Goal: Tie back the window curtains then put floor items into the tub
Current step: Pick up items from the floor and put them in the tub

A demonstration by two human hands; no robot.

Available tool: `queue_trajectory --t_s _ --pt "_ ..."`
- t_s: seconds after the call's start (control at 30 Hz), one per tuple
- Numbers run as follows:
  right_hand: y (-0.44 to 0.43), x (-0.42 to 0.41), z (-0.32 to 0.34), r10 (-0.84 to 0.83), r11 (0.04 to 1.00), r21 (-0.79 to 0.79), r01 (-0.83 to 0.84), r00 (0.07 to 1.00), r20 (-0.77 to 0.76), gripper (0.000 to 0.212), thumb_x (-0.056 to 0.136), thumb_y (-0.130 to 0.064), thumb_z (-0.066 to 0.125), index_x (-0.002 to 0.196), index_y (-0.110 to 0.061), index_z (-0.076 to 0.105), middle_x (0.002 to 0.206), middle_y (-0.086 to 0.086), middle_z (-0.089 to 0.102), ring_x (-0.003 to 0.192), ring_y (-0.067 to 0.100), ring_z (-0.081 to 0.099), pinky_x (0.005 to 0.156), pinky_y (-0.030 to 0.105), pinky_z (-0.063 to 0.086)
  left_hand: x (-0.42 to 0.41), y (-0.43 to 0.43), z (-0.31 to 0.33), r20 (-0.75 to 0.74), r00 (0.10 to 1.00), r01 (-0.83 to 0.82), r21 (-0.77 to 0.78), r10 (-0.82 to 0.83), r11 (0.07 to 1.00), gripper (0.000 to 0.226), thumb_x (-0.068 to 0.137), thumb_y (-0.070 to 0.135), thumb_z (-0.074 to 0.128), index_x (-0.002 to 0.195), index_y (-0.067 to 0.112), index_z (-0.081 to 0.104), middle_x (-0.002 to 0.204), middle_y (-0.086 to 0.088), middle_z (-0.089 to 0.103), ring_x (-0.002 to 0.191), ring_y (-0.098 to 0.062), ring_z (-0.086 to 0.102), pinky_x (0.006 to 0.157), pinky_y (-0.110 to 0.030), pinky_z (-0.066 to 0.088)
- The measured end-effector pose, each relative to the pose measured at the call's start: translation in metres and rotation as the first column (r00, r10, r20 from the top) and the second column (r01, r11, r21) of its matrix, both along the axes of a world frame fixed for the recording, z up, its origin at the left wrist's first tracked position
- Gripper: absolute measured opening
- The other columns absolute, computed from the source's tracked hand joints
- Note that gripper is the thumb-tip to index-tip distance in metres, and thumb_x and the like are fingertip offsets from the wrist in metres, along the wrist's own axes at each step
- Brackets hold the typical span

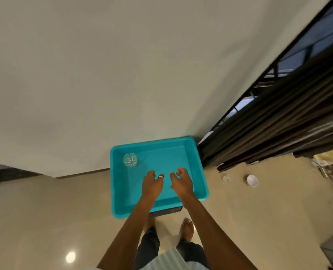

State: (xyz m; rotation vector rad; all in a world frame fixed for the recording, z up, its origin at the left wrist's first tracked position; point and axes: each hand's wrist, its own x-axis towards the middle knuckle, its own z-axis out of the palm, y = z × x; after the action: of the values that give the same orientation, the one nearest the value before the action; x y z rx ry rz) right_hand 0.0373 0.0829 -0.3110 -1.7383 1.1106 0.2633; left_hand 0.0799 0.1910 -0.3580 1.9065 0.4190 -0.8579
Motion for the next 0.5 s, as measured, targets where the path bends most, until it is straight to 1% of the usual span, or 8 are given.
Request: queue_trajectory --t_s 0.1,0.2,0.27,0.33,0.37,0.4,0.5 --pt "-0.018 -0.025 0.01 -0.063 0.998 -0.015 0.064 0.998 0.021 0.046 0.095 -0.036 0.061 0.135 -0.017 0.051 0.13 0.005 0.06 0.114 0.025 0.062 0.098 0.046 0.054 -0.017 -0.027 0.022 0.03 0.998 0.054 -0.035 -0.053 0.998 0.056 0.092 0.037 0.061 0.141 0.016 0.046 0.136 -0.007 0.055 0.115 -0.028 0.063 0.098 -0.048 0.054" --pt "-0.041 -0.054 0.021 -0.156 0.988 0.018 0.156 0.986 0.052 0.042 0.096 -0.036 0.059 0.134 -0.018 0.051 0.128 0.004 0.062 0.112 0.024 0.062 0.098 0.046 0.054 -0.038 -0.053 0.035 0.028 0.995 0.094 -0.052 -0.093 0.994 0.056 0.092 0.037 0.061 0.141 0.016 0.045 0.136 -0.007 0.055 0.114 -0.028 0.064 0.095 -0.046 0.056" --pt "-0.057 -0.076 0.029 -0.214 0.976 0.04 0.212 0.975 0.065 0.039 0.097 -0.035 0.056 0.132 -0.02 0.05 0.125 0.002 0.062 0.109 0.022 0.063 0.097 0.045 0.055 -0.055 -0.07 0.034 0.029 0.99 0.137 -0.046 -0.135 0.99 0.062 0.087 0.043 0.06 0.14 0.017 0.046 0.135 -0.007 0.056 0.114 -0.027 0.064 0.097 -0.047 0.054" --pt "-0.076 -0.102 0.035 -0.247 0.968 0.055 0.244 0.967 0.067 0.031 0.099 -0.032 0.053 0.128 -0.021 0.049 0.119 0.0 0.061 0.103 0.019 0.064 0.093 0.04 0.058 -0.072 -0.09 0.016 0.036 0.983 0.182 -0.035 -0.181 0.983 0.071 0.076 0.052 0.057 0.138 0.018 0.047 0.133 -0.007 0.058 0.114 -0.027 0.064 0.1 -0.048 0.052" --pt "-0.086 -0.116 0.036 -0.258 0.965 0.061 0.253 0.963 0.076 0.028 0.1 -0.03 0.053 0.126 -0.021 0.048 0.115 0.0 0.06 0.101 0.018 0.064 0.091 0.038 0.058 -0.083 -0.102 0.013 0.033 0.98 0.199 -0.021 -0.198 0.98 0.073 0.073 0.053 0.056 0.136 0.019 0.048 0.133 -0.008 0.059 0.114 -0.028 0.064 0.099 -0.049 0.053" --pt "-0.097 -0.132 0.037 -0.269 0.962 0.074 0.263 0.959 0.092 0.027 0.1 -0.029 0.053 0.125 -0.022 0.048 0.114 0.0 0.059 0.1 0.018 0.063 0.092 0.038 0.059 -0.096 -0.114 0.019 0.036 0.972 0.233 0.004 -0.233 0.972 0.07 0.074 0.052 0.057 0.134 0.019 0.049 0.133 -0.009 0.059 0.114 -0.029 0.064 0.099 -0.049 0.053" --pt "-0.128 -0.184 0.037 -0.304 0.951 0.088 0.296 0.947 0.102 0.038 0.096 -0.031 0.058 0.132 -0.019 0.051 0.118 0.003 0.062 0.106 0.021 0.064 0.096 0.044 0.056 -0.139 -0.156 0.049 0.158 0.911 0.366 0.113 -0.38 0.924 0.048 0.092 0.038 0.058 0.132 0.013 0.051 0.13 -0.009 0.06 0.113 -0.032 0.063 0.097 -0.047 0.053"
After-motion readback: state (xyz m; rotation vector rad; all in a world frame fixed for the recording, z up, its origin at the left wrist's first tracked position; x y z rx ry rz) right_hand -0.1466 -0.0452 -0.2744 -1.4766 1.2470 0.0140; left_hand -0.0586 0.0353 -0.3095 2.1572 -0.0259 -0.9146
